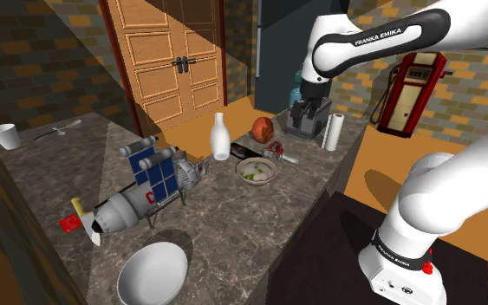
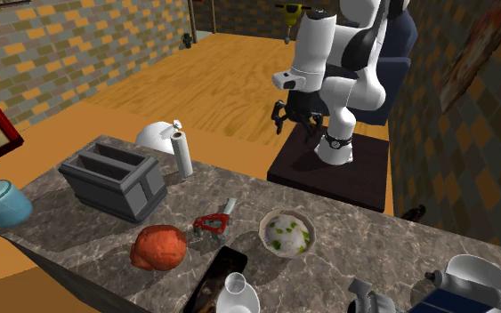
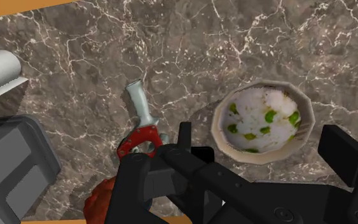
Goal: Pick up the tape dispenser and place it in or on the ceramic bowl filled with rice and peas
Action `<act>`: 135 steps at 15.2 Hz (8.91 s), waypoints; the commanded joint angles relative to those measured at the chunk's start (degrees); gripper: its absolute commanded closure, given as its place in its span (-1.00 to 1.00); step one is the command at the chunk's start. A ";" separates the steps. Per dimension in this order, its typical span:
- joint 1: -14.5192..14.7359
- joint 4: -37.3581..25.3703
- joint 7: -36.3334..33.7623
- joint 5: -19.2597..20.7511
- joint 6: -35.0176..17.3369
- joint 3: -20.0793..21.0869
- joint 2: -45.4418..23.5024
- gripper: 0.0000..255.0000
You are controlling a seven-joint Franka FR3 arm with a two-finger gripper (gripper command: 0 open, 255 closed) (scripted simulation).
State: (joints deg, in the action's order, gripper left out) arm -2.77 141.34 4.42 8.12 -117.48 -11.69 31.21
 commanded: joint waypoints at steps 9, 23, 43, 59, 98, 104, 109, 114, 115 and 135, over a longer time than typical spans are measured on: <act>-0.05 -4.55 6.49 -2.32 -16.73 -6.32 -21.74 -1.00; -5.42 -23.28 19.95 -16.61 -28.22 -6.35 -54.35 -1.00; -8.72 -29.32 22.56 -20.03 -32.31 -3.74 -64.81 1.00; -7.50 -28.84 21.48 -18.23 -28.06 -5.35 -60.03 1.00; 7.36 -15.37 -3.91 -3.82 -15.60 -3.33 -33.59 1.00; 10.46 -12.13 -10.86 -2.39 -16.67 -0.48 -31.83 1.00; 10.38 -10.68 -10.80 -2.75 -20.49 -0.52 -34.23 1.00; 10.28 -9.55 -10.66 -3.22 -24.28 -0.50 -36.92 1.00; 10.25 -9.36 -10.62 -3.33 -25.03 -0.48 -37.49 1.00; 10.70 -10.13 -11.40 -2.43 -20.02 -0.41 -33.24 -1.00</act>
State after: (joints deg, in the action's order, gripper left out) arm 7.84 131.37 -6.80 5.38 -139.21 -12.10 -3.49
